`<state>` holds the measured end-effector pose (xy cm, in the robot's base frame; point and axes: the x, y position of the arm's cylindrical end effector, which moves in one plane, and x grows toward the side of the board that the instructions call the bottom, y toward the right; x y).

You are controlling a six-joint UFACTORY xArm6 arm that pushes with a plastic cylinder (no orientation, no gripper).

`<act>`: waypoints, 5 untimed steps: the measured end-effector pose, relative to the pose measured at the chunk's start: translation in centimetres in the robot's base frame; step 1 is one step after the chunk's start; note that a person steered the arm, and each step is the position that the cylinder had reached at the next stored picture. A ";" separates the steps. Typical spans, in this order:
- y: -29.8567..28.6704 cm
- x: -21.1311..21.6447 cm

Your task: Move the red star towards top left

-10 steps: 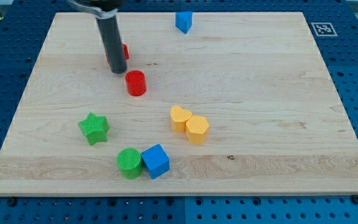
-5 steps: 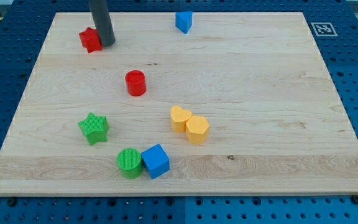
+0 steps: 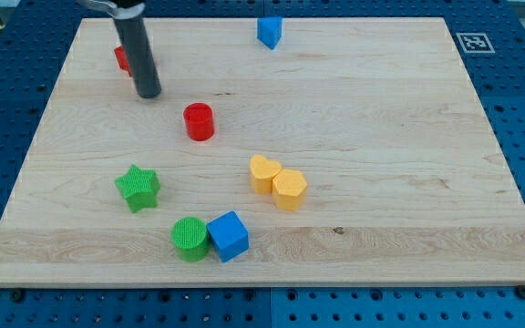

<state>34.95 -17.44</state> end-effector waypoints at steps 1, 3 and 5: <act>-1.6 -3.5; -2.3 -8.9; -1.4 -8.7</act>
<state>26.20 -18.83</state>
